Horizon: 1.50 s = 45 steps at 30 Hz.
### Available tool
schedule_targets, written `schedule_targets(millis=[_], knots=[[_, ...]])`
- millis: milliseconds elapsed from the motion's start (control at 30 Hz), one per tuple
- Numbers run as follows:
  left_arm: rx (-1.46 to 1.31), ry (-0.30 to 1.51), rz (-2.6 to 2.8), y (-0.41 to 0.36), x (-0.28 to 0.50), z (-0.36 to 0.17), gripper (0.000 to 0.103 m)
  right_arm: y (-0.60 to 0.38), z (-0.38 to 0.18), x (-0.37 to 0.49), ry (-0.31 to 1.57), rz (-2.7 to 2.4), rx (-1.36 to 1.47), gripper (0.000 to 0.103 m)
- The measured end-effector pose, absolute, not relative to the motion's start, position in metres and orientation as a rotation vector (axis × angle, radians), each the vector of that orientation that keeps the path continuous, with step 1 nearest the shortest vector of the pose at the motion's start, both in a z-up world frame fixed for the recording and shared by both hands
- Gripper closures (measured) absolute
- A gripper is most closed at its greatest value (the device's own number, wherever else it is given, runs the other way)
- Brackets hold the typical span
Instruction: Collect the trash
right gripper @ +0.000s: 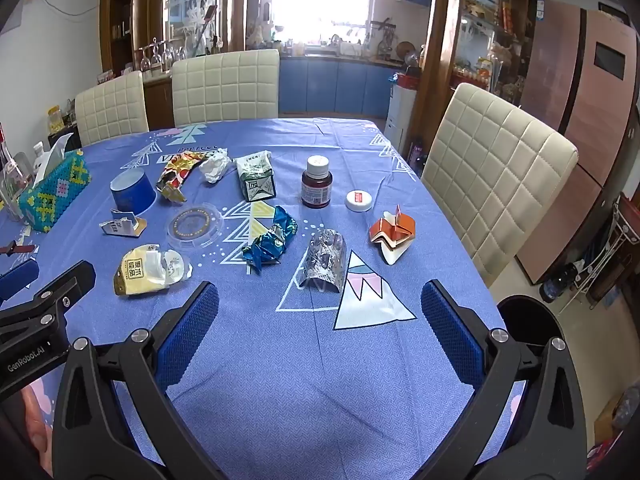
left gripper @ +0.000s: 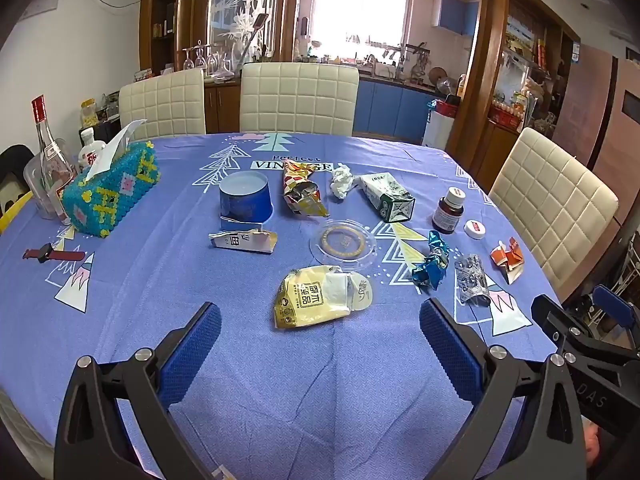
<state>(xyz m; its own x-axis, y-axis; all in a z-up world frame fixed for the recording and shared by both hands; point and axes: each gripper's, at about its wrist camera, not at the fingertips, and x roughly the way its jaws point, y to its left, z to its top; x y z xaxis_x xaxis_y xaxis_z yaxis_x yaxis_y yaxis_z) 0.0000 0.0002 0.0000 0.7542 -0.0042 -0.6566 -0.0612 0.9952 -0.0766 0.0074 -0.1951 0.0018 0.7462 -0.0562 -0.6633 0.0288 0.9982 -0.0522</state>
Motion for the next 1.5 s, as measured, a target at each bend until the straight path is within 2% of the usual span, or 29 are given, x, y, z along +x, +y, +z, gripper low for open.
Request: schedule_targets(millis=[1500], knots=[[-0.095, 0.716, 0.029, 0.0015, -0.0013, -0.0014, 0.006, -0.1937, -0.0005, 0.0095, 0.728, -0.048, -0.045, 0.003]])
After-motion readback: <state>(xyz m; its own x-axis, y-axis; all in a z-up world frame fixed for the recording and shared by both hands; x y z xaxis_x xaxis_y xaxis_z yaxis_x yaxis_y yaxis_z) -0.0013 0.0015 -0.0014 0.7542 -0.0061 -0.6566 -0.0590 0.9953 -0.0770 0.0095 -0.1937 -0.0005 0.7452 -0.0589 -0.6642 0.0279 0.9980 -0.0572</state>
